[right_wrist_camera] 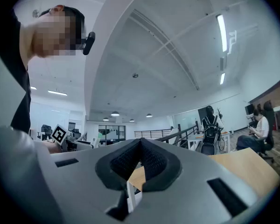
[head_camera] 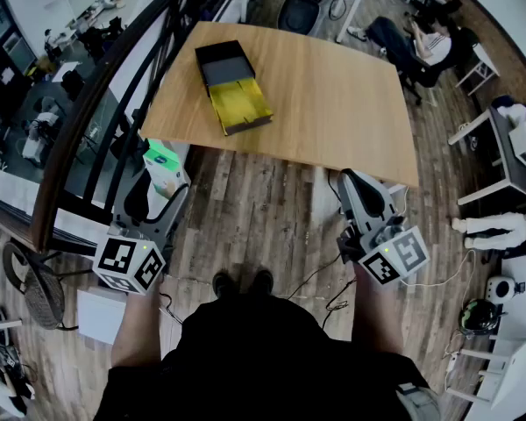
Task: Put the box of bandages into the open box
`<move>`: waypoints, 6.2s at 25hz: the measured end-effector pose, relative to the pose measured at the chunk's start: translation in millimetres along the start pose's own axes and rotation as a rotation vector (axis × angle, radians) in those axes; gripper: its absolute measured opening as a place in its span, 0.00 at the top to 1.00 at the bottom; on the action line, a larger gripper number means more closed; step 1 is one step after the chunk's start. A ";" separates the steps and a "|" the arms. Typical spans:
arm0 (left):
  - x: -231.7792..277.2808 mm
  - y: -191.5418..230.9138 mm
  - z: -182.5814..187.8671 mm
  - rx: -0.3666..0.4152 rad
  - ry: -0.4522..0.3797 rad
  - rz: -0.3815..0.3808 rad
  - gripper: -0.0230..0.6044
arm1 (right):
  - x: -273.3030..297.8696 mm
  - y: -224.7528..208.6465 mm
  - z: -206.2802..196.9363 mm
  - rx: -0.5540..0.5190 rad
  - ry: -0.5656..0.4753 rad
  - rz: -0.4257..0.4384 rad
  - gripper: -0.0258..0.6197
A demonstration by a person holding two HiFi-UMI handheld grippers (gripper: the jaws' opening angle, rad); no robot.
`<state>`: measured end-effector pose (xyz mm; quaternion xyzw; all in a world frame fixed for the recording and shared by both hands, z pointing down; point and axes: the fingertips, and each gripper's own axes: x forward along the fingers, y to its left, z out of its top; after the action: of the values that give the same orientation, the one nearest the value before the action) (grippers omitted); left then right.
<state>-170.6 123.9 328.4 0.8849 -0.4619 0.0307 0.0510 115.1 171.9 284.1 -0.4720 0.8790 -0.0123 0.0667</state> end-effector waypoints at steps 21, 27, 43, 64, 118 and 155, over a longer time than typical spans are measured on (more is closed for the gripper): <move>11.3 -14.8 5.5 0.017 0.001 0.012 0.43 | -21.2 -20.9 6.2 0.025 -0.038 0.003 0.91; 15.7 -33.1 14.3 0.030 -0.011 0.036 0.43 | -34.1 -35.8 11.7 0.023 -0.057 0.029 0.91; 21.9 -34.9 -4.0 0.008 0.022 0.093 0.43 | -30.7 -54.1 -10.6 0.057 -0.012 0.069 0.90; 143.3 81.1 -14.3 -0.051 0.049 0.062 0.43 | 107.6 -117.1 -40.6 0.084 0.075 0.022 0.90; 328.8 154.9 13.6 -0.009 0.112 0.145 0.43 | 306.6 -267.2 -45.9 0.188 0.050 0.205 0.90; 416.2 142.7 -133.4 0.156 0.519 -0.193 0.43 | 321.5 -259.1 -121.4 0.302 0.193 0.086 0.90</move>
<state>-50.8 -280.3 511.9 0.8886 -0.3434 0.2864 0.1020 138.7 -244.0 392.3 -0.4151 0.8889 -0.1863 0.0527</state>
